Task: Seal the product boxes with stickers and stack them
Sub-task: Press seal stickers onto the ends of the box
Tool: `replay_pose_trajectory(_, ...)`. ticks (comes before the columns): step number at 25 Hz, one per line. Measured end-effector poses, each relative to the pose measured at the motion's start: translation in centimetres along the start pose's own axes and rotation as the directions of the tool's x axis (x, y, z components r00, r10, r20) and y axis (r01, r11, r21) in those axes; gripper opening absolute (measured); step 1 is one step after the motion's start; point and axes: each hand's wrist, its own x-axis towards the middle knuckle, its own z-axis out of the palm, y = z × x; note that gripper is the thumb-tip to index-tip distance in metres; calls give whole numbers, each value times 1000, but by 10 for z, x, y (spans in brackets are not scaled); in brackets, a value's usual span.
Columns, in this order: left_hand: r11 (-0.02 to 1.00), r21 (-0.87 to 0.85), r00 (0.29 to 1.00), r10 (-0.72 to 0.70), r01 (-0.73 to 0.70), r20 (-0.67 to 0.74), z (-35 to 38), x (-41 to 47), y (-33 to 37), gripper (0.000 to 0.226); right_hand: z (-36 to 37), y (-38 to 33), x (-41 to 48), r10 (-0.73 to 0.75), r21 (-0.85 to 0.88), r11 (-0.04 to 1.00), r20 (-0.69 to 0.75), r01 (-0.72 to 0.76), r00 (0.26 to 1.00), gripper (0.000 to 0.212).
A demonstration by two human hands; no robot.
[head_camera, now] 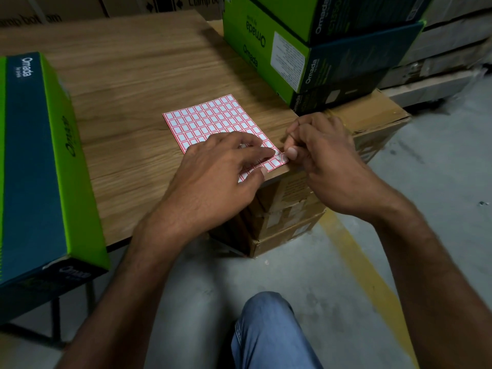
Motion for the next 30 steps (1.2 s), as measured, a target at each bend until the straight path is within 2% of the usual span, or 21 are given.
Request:
replay_pose_trajectory(8, 1000, 11, 1000, 9, -9, 16, -6, -3, 6, 48, -4, -8, -15, 75, 247, 968, -149, -37, 986, 14)
replay_pose_trajectory(10, 1000, 2, 1000, -7, 7, -23, -8, -5, 10, 44, -7, -10, -17, 148, 385, 920, -157, -77, 976, 12)
replay_pose_trajectory(12, 1000, 5, 998, -23, 23, -53, -10, -7, 12, 37, -11, -14, -20, 221, 550, 828, -138, -111, 965, 15)
replay_pose_trajectory(14, 1000, 6, 998, -4, 5, -58, -11, -7, 12, 30, -16, -19, -21, 302, 741, 657, -89, -139, 949, 17)
replay_pose_trajectory(16, 999, -24, 998, 19, -21, -63, -12, -6, 11, 28, -20, -24, -22, 368, 907, 379, 34, -184, 929, 18)
replay_pose_trajectory(19, 996, 24, 992, 83, -82, -95, -15, -5, 7, 26, -24, -26, -24, 344, 972, 42, 204, -232, 916, 19)
replay_pose_trajectory(22, 996, -10, 975, 87, -91, -206, -21, -10, 10, 23, -28, -28, -25, 260, 946, -142, 320, -292, 911, 22)
replay_pose_trajectory(25, 973, -224, 939, -25, -56, -343, -26, -22, 21, 18, -32, -27, -28, 139, 863, -352, 432, -363, 891, 21)
replay_pose_trajectory(27, 894, -446, 907, -162, -32, -390, -33, -31, 29, 16, -33, -34, -34, 58, 796, -473, 455, -377, 888, 19)
replay_pose_trajectory(30, 732, -679, 872, -291, -63, -394, -52, -49, 40, 17, -36, -48, -42, 7, 732, -559, 473, -388, 881, 16)
